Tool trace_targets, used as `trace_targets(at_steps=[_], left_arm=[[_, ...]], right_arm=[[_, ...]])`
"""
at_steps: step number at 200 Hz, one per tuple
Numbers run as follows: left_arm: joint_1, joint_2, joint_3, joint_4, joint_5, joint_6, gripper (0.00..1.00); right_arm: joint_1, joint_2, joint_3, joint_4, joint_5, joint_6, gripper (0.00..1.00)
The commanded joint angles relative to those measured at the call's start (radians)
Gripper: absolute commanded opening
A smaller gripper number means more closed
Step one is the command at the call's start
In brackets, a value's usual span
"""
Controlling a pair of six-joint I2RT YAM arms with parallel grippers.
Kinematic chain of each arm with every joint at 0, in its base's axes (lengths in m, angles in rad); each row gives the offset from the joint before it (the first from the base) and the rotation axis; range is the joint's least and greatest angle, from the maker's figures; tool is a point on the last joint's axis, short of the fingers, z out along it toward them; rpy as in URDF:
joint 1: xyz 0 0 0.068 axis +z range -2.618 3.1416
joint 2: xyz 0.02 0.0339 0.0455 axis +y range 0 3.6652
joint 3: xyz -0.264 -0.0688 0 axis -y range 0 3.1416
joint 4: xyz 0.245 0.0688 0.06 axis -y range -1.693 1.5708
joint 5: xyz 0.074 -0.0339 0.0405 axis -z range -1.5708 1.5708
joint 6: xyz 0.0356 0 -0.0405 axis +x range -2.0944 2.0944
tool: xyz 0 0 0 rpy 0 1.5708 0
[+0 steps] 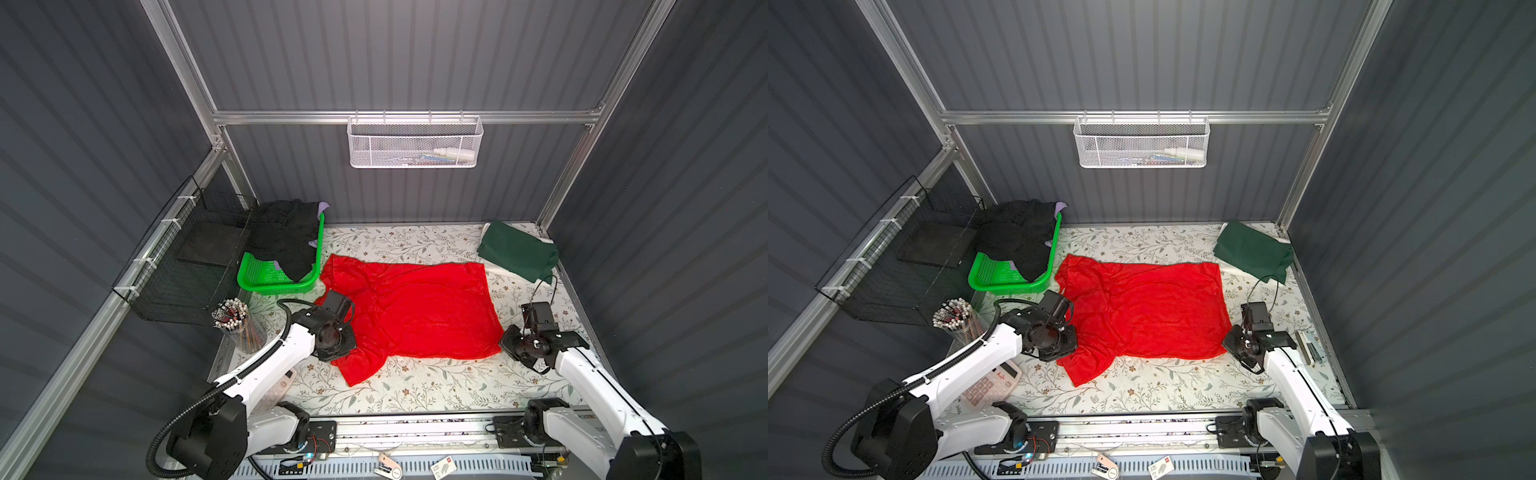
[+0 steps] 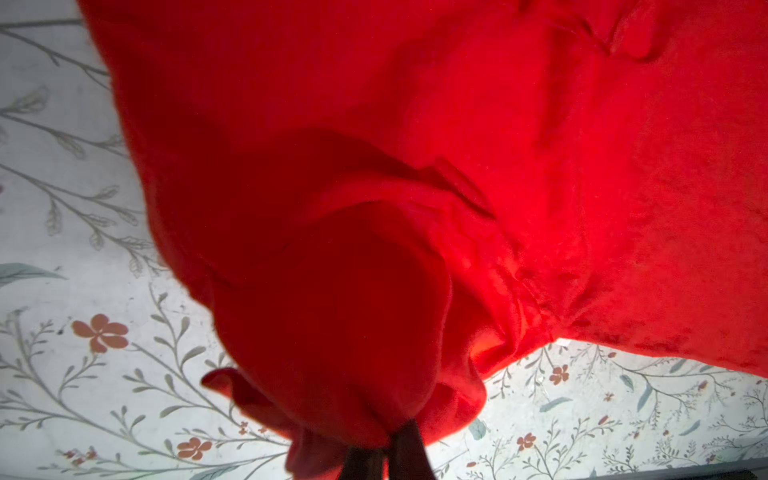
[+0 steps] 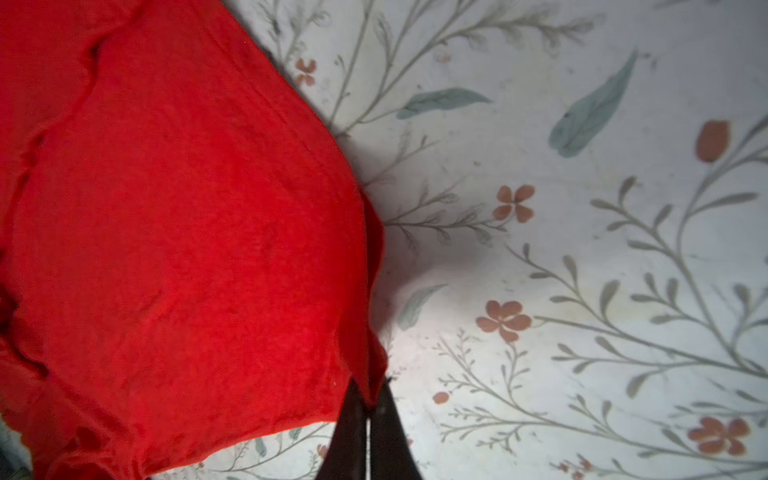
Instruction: Fold and stack the t-shirts
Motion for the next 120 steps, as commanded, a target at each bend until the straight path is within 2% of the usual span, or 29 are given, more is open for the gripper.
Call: trace_targets(at_steps=[1, 60, 78, 120], left_arm=[[-0.007, 0.022, 0.057, -0.058, -0.018, 0.033, 0.00], [0.000, 0.115, 0.126, -0.037, -0.001, 0.067, 0.00], [0.038, 0.137, 0.110, 0.019, 0.054, 0.075, 0.00], [0.137, 0.197, 0.163, 0.044, 0.101, 0.125, 0.00]], right_arm=[[-0.003, -0.022, 0.046, -0.034, -0.013, 0.011, 0.00], [-0.002, 0.083, 0.117, -0.018, -0.020, -0.023, 0.00], [-0.004, 0.117, 0.130, 0.004, -0.024, -0.042, 0.00], [-0.008, 0.247, 0.192, 0.007, -0.005, -0.089, 0.00]])
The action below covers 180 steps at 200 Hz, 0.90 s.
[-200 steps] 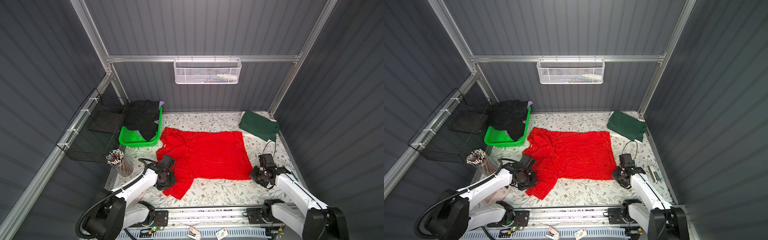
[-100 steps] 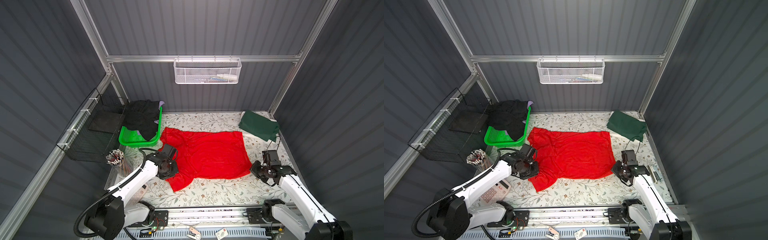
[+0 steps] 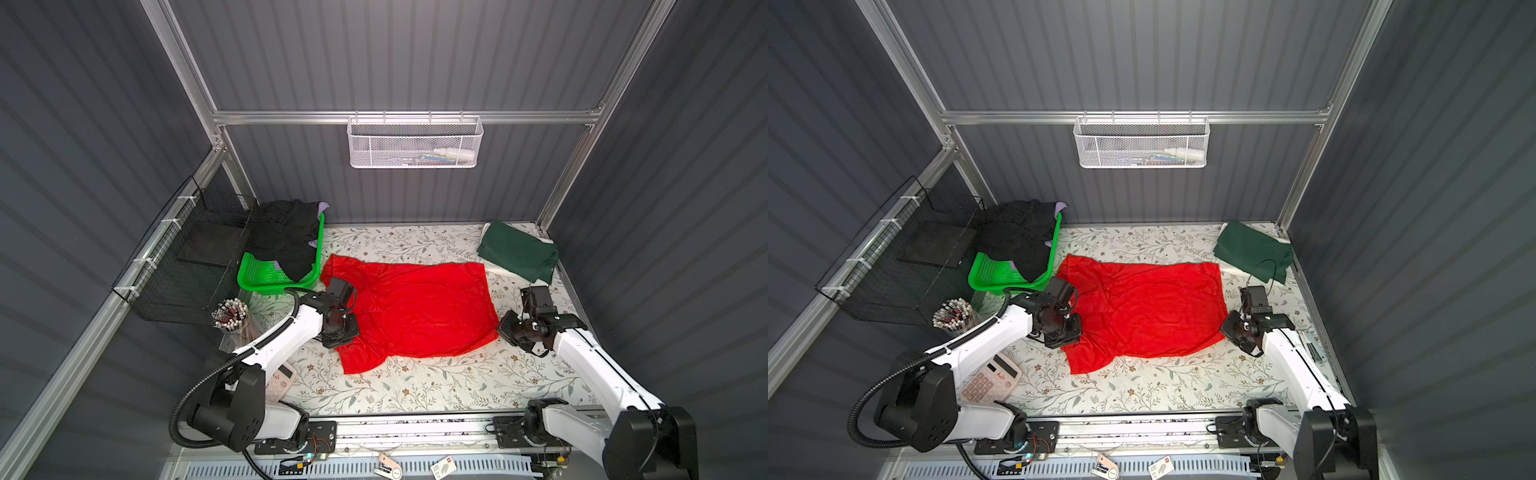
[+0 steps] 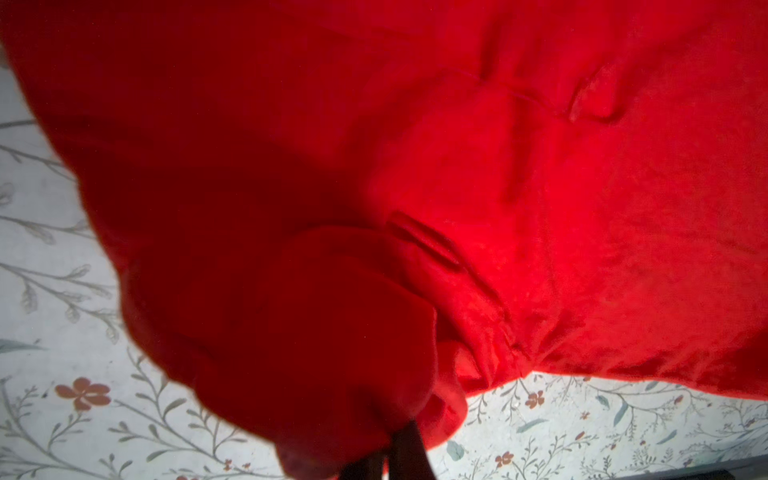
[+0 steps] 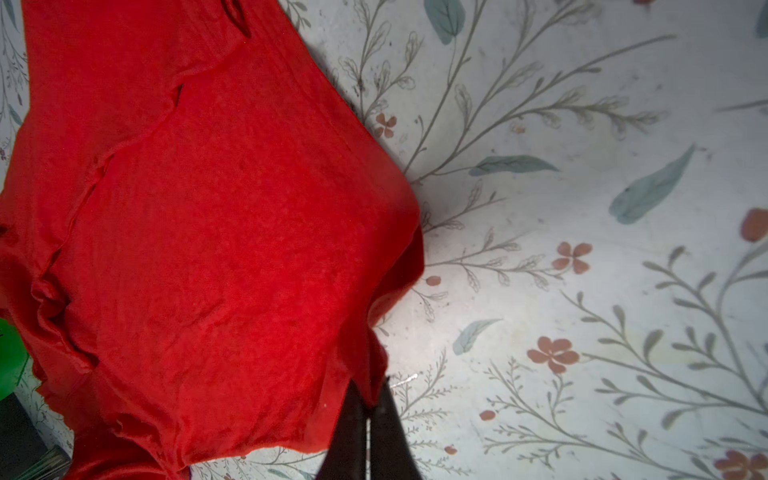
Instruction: Fold and stack the t-shirts
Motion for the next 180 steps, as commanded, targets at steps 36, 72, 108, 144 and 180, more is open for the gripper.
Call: trace_targets(at_steps=[36, 72, 108, 144, 180], left_arm=[[0.053, 0.041, 0.122, -0.010, 0.040, 0.075, 0.00], [0.056, 0.057, 0.179, -0.048, 0.039, 0.081, 0.00], [0.065, 0.095, 0.230, -0.079, 0.021, 0.100, 0.00], [0.087, 0.155, 0.264, -0.081, 0.023, 0.128, 0.00], [0.114, 0.186, 0.299, -0.081, 0.005, 0.148, 0.00]], right_arm=[[-0.012, 0.089, 0.076, 0.024, 0.021, -0.056, 0.00], [-0.015, 0.142, 0.131, 0.023, 0.010, -0.058, 0.00], [-0.022, 0.183, 0.197, 0.017, 0.018, -0.074, 0.00], [-0.030, 0.223, 0.232, -0.003, 0.031, -0.095, 0.00], [-0.036, 0.256, 0.243, -0.017, 0.022, -0.110, 0.00]])
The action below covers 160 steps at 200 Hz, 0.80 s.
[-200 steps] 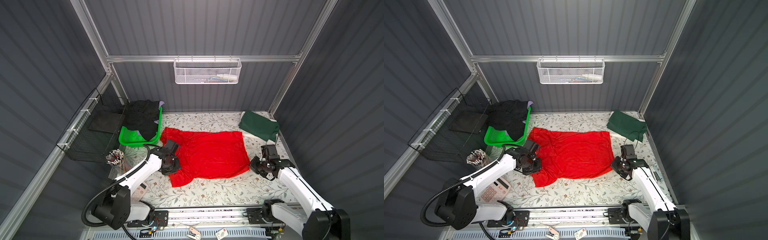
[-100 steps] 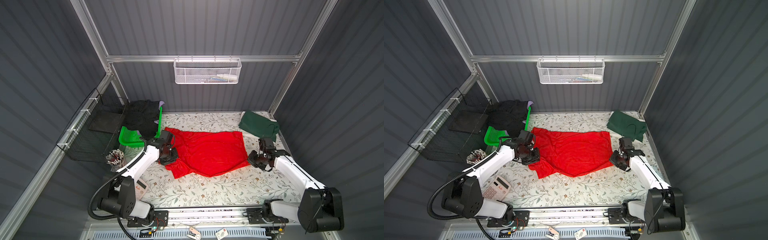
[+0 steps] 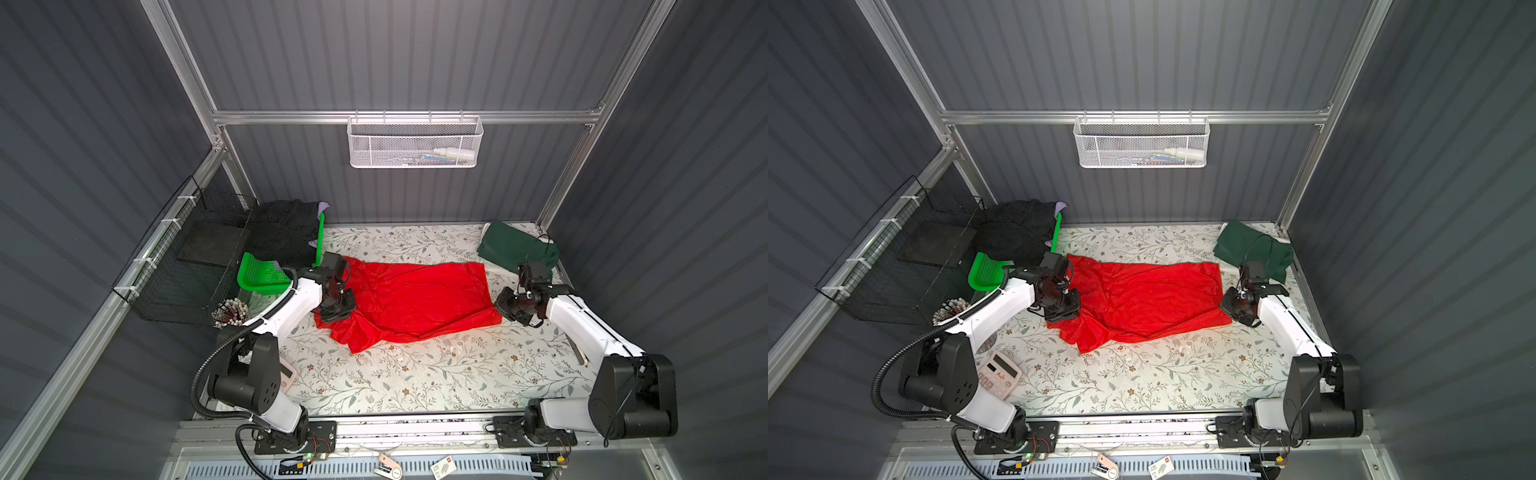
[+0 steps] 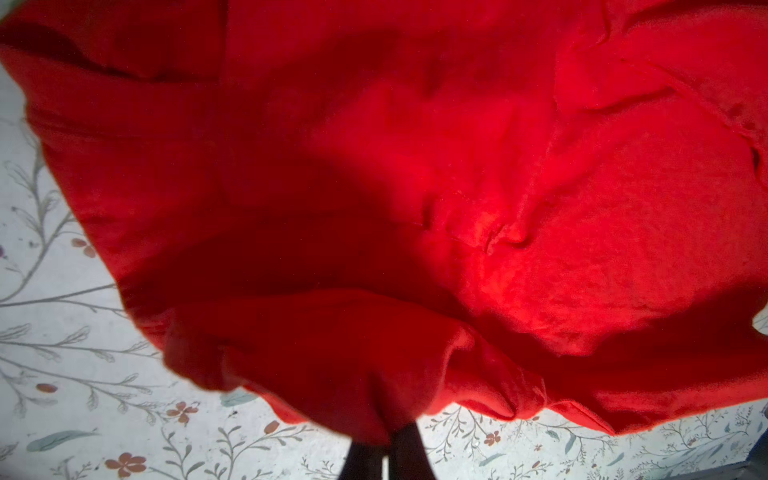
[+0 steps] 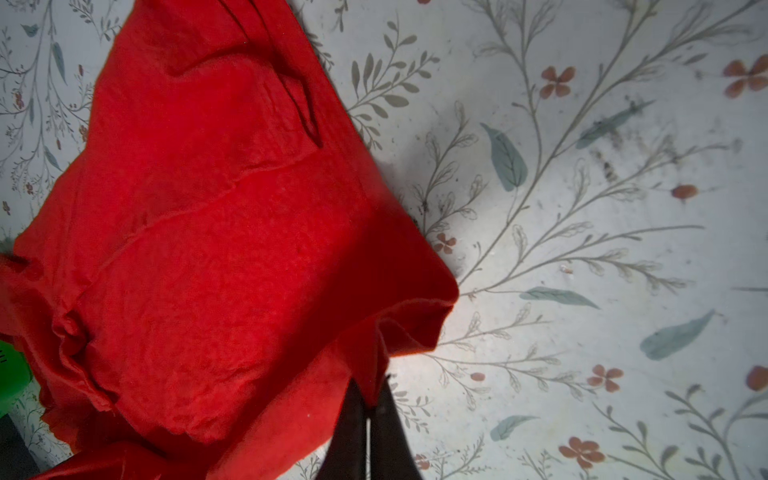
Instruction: Fold and stack the t-shirts
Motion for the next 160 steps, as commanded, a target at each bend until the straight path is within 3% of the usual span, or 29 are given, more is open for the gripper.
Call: trace_targets(at_steps=[1, 160], left_arm=[[0.019, 0.014, 0.046, -0.029, -0.014, 0.037, 0.00], [0.097, 0.099, 0.033, 0.005, -0.028, 0.087, 0.00]], right_arm=[[-0.006, 0.018, 0.026, -0.035, 0.014, -0.024, 0.00], [-0.027, 0.199, 0.089, -0.033, 0.014, -0.076, 0.00]])
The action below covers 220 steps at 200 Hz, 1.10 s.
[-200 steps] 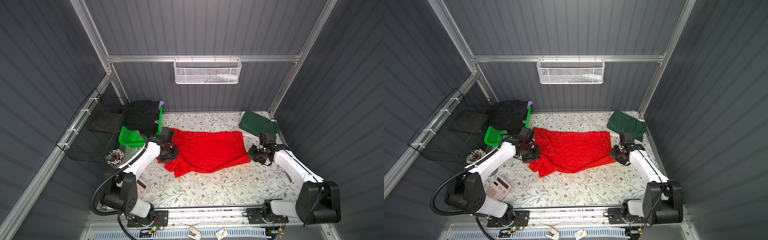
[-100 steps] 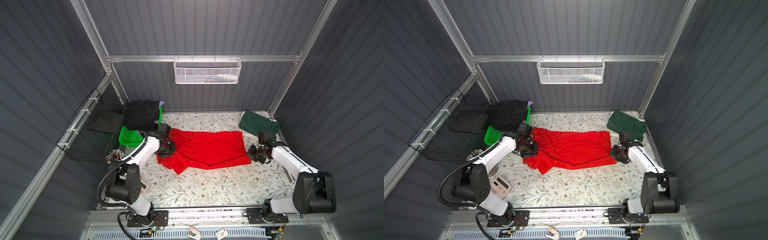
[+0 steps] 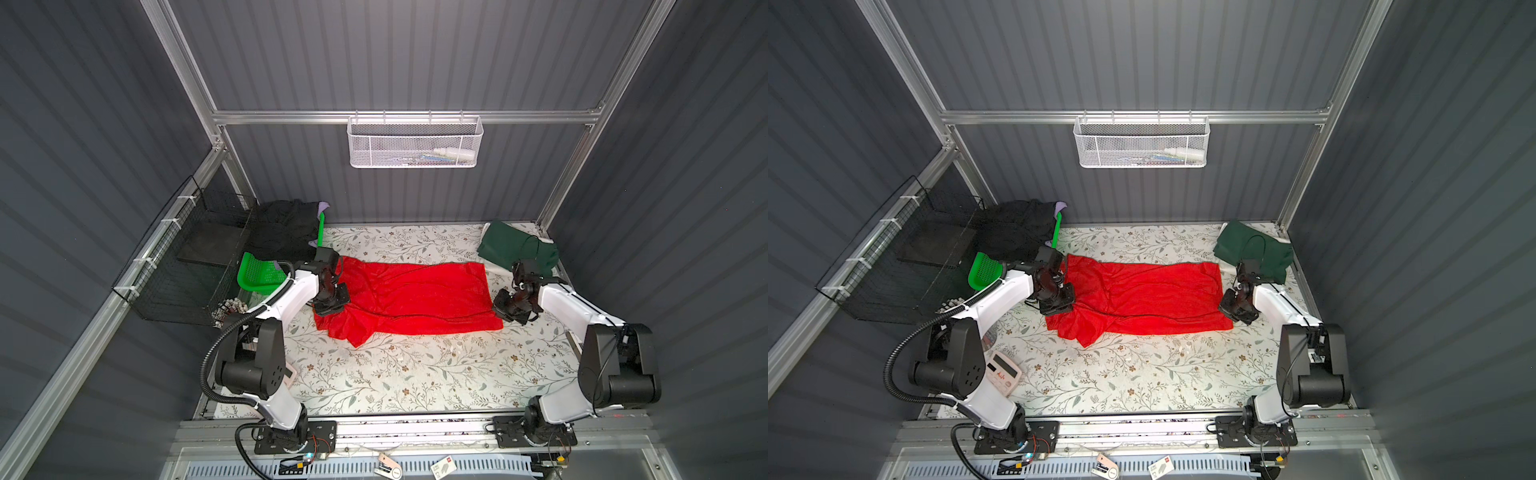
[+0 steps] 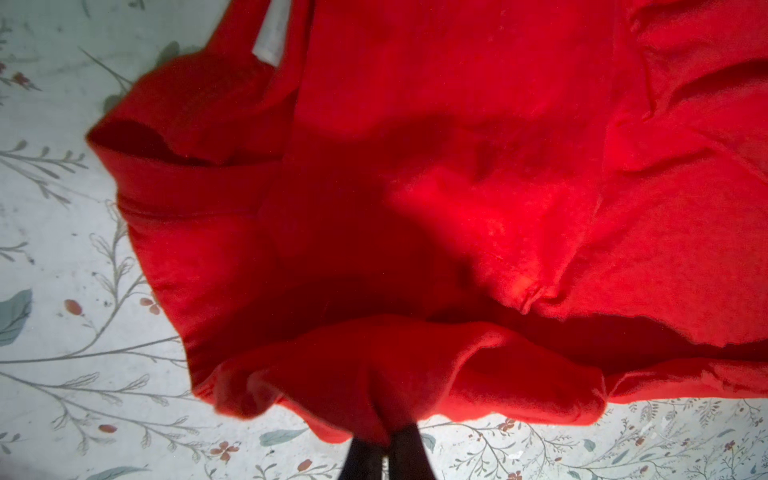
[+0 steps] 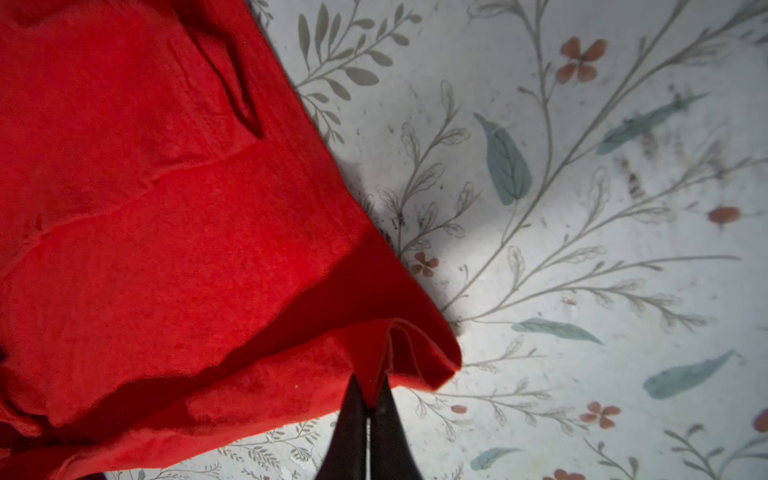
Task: Fold and stack the t-shirts
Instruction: 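Lay the folded hem down and release it with both grippers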
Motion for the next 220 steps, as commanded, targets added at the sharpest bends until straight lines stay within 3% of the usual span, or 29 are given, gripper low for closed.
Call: trace_targets(at_steps=[1, 163, 171, 178, 185, 200, 212, 220], left_arm=[[0.019, 0.019, -0.017, 0.001, -0.007, 0.022, 0.00], [0.037, 0.042, 0.012, 0.023, 0.022, 0.036, 0.00], [0.039, 0.040, 0.012, 0.028, 0.017, 0.039, 0.00], [0.041, 0.037, 0.010, 0.032, 0.008, 0.043, 0.00], [0.043, 0.033, 0.008, 0.035, -0.007, 0.047, 0.00], [0.052, 0.021, 0.006, 0.039, -0.046, 0.049, 0.40], [0.058, 0.002, -0.002, 0.051, -0.069, 0.055, 0.47], [0.060, -0.014, -0.010, 0.060, -0.097, 0.058, 0.57]], right_arm=[[-0.012, 0.024, 0.024, -0.007, 0.014, -0.016, 0.00], [-0.024, 0.105, 0.122, 0.019, -0.017, -0.022, 0.00], [-0.024, 0.113, 0.122, 0.022, -0.018, -0.023, 0.11], [-0.023, 0.118, 0.122, 0.021, -0.020, -0.029, 0.29], [-0.025, 0.119, 0.123, 0.020, -0.018, -0.032, 0.36], [-0.028, 0.104, 0.108, 0.021, -0.006, -0.033, 0.49], [-0.030, 0.078, 0.087, 0.027, 0.012, -0.030, 0.60], [-0.030, 0.059, 0.072, 0.030, 0.024, -0.032, 0.64]])
